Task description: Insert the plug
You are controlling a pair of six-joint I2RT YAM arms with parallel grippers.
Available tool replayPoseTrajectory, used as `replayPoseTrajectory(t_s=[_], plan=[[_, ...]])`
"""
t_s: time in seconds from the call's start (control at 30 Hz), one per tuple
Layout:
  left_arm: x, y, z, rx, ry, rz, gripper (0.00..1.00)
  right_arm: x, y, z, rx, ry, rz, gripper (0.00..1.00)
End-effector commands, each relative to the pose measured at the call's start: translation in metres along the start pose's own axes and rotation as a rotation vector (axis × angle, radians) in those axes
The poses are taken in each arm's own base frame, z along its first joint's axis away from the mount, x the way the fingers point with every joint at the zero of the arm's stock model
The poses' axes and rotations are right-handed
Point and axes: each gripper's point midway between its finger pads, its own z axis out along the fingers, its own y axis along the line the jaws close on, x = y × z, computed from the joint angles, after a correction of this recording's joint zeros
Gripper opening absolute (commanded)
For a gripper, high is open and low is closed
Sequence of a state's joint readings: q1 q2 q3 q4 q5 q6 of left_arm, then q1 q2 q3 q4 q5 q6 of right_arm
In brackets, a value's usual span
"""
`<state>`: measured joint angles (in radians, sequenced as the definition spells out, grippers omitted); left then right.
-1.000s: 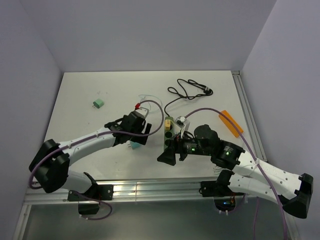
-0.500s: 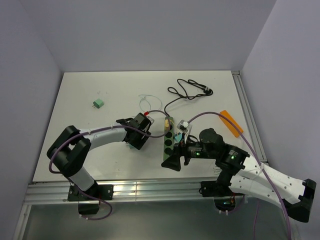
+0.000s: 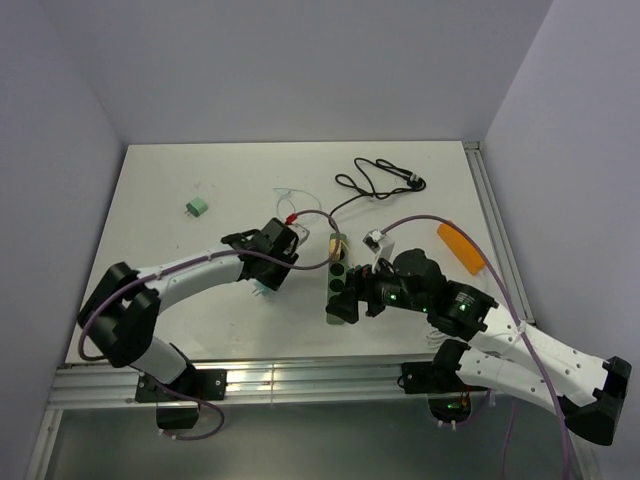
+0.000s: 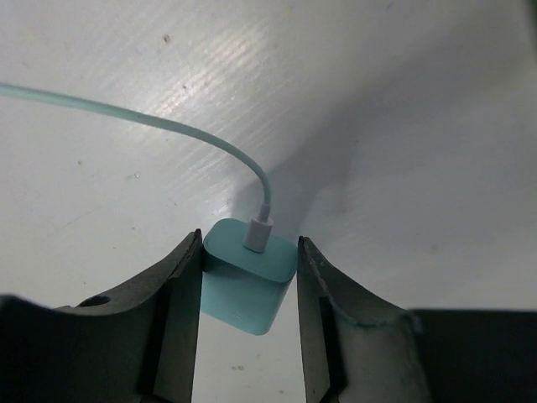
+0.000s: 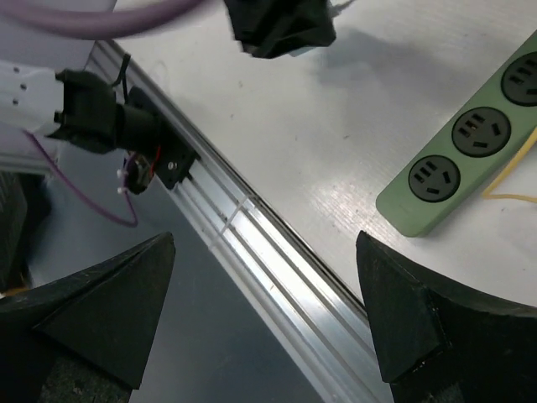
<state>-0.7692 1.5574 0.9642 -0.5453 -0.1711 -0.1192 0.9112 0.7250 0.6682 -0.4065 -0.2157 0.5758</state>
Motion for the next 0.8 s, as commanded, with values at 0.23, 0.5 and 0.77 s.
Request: replayPoseTrajectory(t_s=[0.23, 0.5, 0.77], plan=[[-0.117, -0.020, -0.146, 0.254, -0.491, -0.380, 0.00, -0.048, 0.010, 0.025, 0.001, -0.070, 0.075, 0.91], [-0.133, -0.021, -0.181, 0.342, -0.535, -0.750, 0.00, -0.095, 0.006, 0.053, 0.036, -0.295, 0.074, 0.91], [-0.135, -0.016, -0.186, 0.360, -0.566, -0.910, 0.00, -0.119, 0.026, 0.058, 0.014, -0.437, 0.070, 0.89]])
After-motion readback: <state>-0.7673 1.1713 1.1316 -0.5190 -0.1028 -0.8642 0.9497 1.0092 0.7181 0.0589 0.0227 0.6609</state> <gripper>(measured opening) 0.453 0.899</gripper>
